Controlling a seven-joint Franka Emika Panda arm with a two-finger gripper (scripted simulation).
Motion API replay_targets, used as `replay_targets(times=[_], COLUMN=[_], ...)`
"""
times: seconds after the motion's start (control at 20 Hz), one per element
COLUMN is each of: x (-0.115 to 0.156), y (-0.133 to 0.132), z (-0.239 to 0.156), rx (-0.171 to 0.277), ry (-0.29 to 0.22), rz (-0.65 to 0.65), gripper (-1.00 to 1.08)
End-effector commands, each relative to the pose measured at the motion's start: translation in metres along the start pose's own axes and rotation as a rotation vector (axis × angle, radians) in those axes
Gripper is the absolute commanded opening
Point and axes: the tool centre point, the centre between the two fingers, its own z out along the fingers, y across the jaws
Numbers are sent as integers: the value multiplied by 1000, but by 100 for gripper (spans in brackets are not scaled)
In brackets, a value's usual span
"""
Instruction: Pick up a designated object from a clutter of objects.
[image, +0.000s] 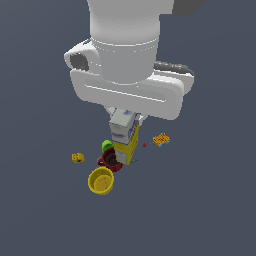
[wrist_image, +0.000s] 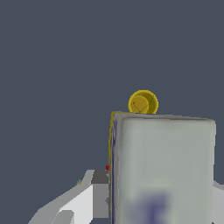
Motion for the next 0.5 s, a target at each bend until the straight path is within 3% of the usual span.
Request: replay_targets(times=[0.0,0.45], x=[4,18], y=[16,52], z=[-23,-73], rx=[0,-2], ry=[0,0], rz=[-1,-1], gripper=[-100,-100])
